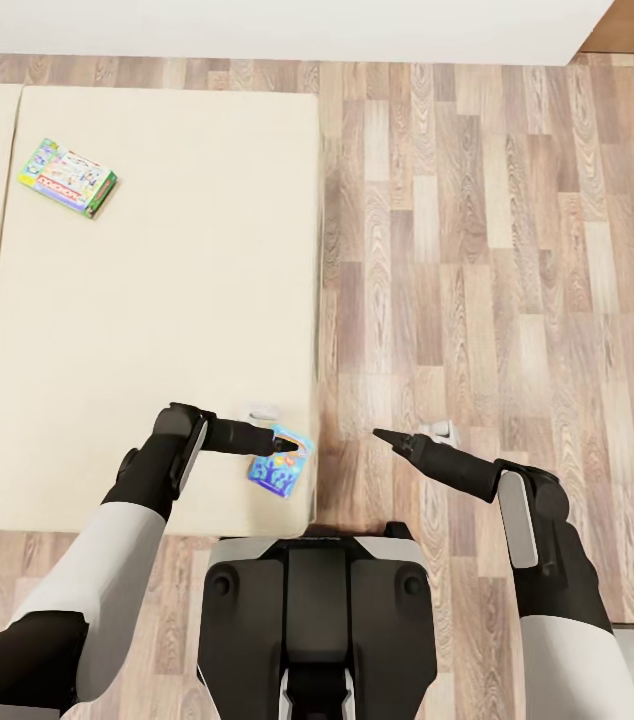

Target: Put all the toys in the child's room - the three board games (two on the bed and one on the table), the two jigsaw puzzles on the table, and the tennis ball on the table - inside the toy box on the table in the child's room.

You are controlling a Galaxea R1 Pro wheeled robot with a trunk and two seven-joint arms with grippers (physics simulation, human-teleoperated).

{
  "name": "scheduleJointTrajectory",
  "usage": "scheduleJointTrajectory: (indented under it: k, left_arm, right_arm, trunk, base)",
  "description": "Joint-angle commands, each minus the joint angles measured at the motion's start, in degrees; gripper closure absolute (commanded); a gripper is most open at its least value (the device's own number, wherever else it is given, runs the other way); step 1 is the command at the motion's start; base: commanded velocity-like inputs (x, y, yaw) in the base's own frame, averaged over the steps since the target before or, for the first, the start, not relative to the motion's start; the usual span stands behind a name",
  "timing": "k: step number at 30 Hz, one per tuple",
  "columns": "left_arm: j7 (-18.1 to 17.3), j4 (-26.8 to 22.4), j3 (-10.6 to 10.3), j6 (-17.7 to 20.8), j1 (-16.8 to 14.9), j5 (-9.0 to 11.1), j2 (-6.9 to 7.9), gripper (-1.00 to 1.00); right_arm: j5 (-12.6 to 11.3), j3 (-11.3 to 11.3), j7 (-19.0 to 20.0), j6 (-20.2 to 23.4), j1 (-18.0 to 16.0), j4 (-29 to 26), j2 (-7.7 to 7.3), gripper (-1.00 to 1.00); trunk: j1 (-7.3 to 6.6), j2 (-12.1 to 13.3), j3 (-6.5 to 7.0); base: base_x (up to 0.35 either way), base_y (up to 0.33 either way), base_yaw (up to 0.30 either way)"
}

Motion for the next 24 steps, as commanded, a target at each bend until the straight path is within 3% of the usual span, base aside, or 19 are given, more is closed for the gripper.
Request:
scheduleJointTrajectory:
  k: [1, 24]
  left_arm:
    - [-0.5, -0.06, 0.09, 0.25, -0.02, -0.51, -0.03, -1.0]
    - [-0.54, -0.04, 0.18, 0.25, -0.02, -0.51, 0.04, -1.0]
  right_arm:
    - [0.36, -0.16, 0.46, 0.26, -0.04, -0.01, 0.06, -1.0]
    - [0.41, -0.14, 0.39, 0.26, -0.04, 0.07, 0.19, -1.0]
  trunk:
    - [0.04, -0.09, -0.06]
    - [0.04, -0.09, -0.06]
  base:
    - [0.0, -0.067, 0.0]
    - [0.0, -0.005, 0.0]
